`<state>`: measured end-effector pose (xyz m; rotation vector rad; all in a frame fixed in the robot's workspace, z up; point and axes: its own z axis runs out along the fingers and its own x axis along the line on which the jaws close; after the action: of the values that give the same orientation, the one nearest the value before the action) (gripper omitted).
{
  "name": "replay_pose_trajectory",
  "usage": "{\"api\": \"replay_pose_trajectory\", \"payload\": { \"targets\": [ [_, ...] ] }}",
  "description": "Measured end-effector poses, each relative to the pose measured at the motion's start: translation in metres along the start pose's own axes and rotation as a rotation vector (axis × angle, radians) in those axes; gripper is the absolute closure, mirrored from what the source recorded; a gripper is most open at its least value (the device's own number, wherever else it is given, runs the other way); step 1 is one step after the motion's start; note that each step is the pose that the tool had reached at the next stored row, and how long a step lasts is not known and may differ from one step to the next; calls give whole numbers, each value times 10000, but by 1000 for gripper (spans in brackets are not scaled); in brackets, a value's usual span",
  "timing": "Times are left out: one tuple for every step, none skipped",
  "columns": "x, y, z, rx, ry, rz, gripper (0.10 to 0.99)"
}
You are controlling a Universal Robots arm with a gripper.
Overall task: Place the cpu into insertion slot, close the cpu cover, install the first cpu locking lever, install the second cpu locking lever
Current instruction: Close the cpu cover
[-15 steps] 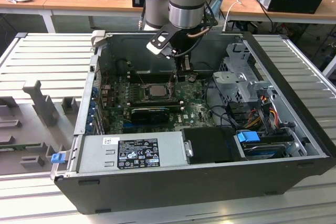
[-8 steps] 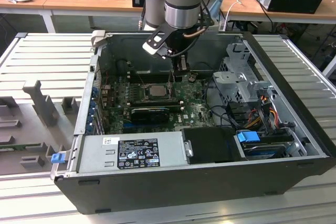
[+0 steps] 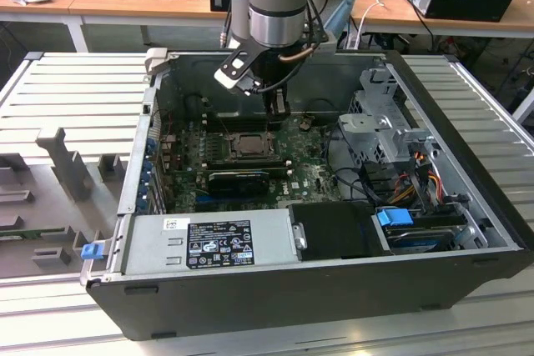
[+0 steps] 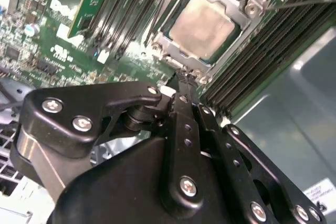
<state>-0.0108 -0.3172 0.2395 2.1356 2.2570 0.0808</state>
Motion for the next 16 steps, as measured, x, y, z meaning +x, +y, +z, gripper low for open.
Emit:
{"api": "replay_pose_trajectory", "payload": {
  "targets": [
    [1, -15, 17, 0, 0, 0, 980],
    [1, -29, 36, 0, 0, 0, 980],
    [1, -43, 55, 1, -1, -1, 980],
    [2, -60, 82, 1, 2, -1, 980],
    [3, -79, 95, 29, 1, 1, 980],
    [3, -91, 99, 42, 7, 1, 980],
    [4, -119, 100, 45, 22, 1, 980],
    [7, -155, 99, 43, 31, 1, 980],
    [9, -191, 97, 43, 32, 2, 980],
    [11, -222, 96, 43, 32, 3, 980],
    [12, -240, 94, 43, 31, 2, 980],
    [14, -282, 92, 43, 31, 1, 980],
    [16, -303, 91, 42, 32, 3, 980],
    [16, -324, 89, 43, 31, 2, 980],
    [17, -334, 89, 42, 31, 2, 980],
    [18, -353, 88, 42, 31, 2, 980]
  ]
}}
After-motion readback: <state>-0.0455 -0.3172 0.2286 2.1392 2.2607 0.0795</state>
